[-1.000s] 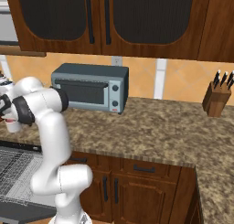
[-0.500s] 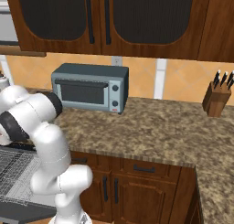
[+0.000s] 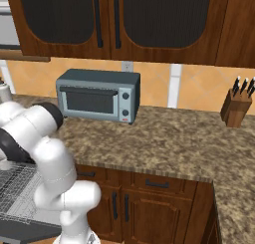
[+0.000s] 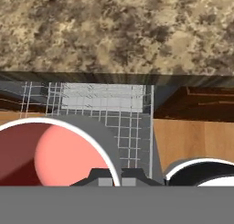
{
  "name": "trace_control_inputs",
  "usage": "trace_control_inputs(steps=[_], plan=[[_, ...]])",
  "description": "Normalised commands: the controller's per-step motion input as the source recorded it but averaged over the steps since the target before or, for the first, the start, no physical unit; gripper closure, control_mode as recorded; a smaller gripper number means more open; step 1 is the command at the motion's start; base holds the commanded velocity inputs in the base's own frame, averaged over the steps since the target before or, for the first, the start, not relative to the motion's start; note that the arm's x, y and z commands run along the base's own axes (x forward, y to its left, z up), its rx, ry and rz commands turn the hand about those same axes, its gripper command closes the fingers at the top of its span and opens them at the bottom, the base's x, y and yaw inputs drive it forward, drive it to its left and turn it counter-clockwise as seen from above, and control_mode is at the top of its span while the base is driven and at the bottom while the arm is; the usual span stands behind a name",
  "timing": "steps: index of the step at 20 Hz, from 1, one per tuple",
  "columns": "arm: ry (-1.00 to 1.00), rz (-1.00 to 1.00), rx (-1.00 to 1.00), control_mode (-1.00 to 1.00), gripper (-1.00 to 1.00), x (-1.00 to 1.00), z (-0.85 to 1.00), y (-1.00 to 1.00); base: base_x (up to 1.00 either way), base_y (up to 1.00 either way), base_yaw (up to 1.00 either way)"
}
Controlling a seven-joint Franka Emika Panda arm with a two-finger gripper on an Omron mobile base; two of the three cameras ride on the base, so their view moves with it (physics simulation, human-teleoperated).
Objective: Pick up the cup and bowl from the counter, place them in the dishwasher, and close the dishwasher door.
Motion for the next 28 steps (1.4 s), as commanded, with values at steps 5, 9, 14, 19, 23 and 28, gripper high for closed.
trace_control_inputs(steps=[5,9,14,19,23,28], plan=[[-0.02,0.0,-0.08,-1.0,1.0,0.0,-0.7,0.19,0.0,0.0,0.0],[-0.03,0.0,-0.24,-1.0,1.0,-0.08,-0.27,0.4,0.0,0.0,0.0],[0.07,0.0,-0.34,-1.0,1.0,-0.04,0.38,0.65,0.0,0.0,0.0],[0.16,0.0,-0.21,-1.0,1.0,0.27,-0.07,0.37,0.0,0.0,0.0],[0.09,0.0,-0.02,-1.0,1.0,0.5,-0.52,0.0,0.0,0.0,0.0],[0.0,0.0,-0.01,-1.0,1.0,0.49,-0.83,0.0,0.0,0.0,0.0]])
